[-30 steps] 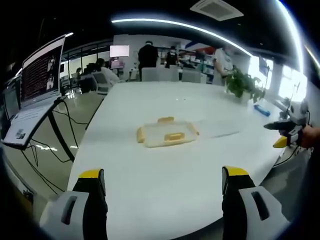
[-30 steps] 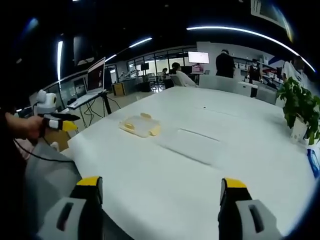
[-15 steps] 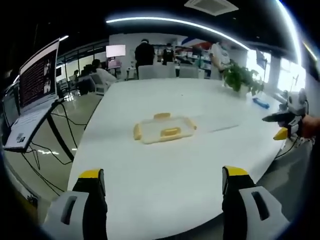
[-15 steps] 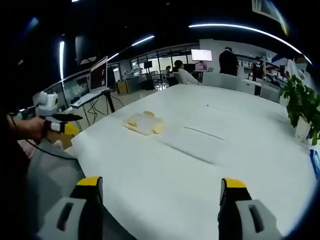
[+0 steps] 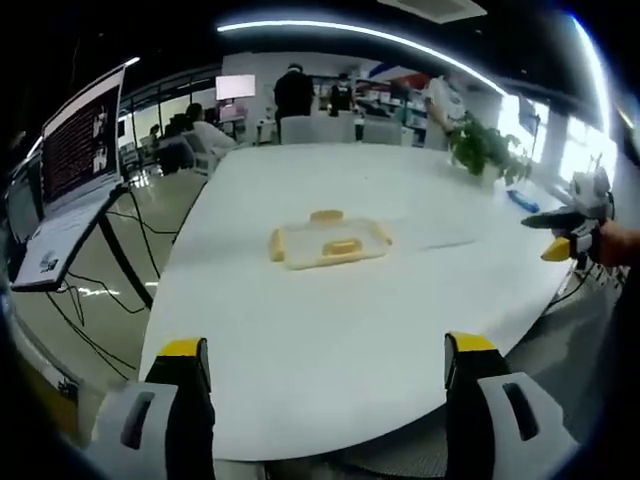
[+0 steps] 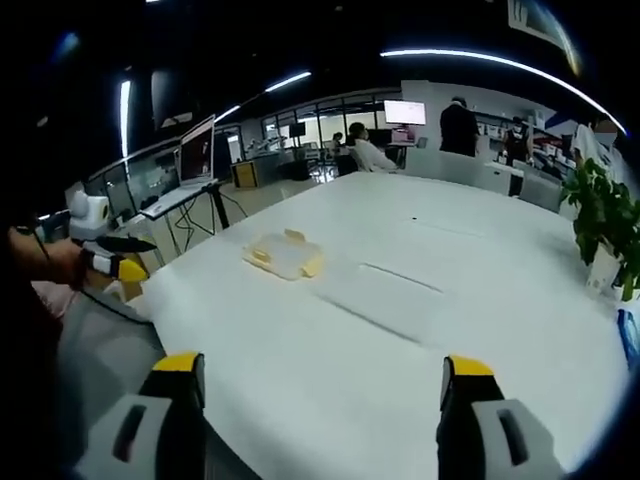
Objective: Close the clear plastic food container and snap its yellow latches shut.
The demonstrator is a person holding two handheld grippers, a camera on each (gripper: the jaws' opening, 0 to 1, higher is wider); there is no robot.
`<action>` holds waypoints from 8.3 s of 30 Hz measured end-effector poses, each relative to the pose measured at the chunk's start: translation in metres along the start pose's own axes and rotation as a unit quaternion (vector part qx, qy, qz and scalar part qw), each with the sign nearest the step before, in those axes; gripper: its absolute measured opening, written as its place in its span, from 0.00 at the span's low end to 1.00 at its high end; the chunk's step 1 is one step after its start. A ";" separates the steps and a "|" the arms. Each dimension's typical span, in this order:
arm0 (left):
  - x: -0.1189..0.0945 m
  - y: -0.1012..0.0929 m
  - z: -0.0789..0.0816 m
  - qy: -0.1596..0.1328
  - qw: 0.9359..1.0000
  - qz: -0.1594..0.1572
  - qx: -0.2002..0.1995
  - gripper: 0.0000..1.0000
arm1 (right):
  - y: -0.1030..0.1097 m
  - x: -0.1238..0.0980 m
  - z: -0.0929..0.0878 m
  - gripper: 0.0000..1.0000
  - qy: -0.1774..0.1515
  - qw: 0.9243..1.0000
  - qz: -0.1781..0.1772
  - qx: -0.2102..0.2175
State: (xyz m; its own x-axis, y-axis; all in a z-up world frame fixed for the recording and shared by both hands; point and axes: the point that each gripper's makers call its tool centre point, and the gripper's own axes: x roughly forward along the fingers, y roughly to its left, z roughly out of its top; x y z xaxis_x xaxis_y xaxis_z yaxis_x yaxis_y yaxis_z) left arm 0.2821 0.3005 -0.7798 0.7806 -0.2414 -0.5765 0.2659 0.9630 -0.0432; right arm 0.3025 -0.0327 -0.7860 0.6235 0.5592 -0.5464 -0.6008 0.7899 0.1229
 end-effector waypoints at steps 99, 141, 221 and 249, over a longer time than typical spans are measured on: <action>0.165 0.040 0.041 0.083 0.918 -0.203 0.331 0.96 | -0.008 0.189 0.085 1.00 0.084 0.941 0.174 -0.280; 0.215 0.055 0.045 0.176 0.779 -0.342 0.494 0.56 | 0.015 0.243 0.062 0.52 0.217 0.863 0.243 -0.387; 0.186 0.034 0.116 0.225 0.768 -0.308 0.514 0.35 | -0.001 0.211 0.110 0.35 0.310 0.838 0.212 -0.397; 0.198 -0.019 0.111 0.212 0.771 -0.324 0.506 0.35 | -0.038 0.173 0.091 0.36 0.328 0.837 0.193 -0.393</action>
State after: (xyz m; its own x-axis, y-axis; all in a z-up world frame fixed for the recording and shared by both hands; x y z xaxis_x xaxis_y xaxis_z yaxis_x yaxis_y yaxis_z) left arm 0.4941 0.2208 -0.8021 0.1007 -0.3657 -0.9253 0.9947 0.0177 0.1013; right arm 0.4788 0.0571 -0.8100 0.0521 0.2720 -0.9609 -0.9985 0.0280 -0.0462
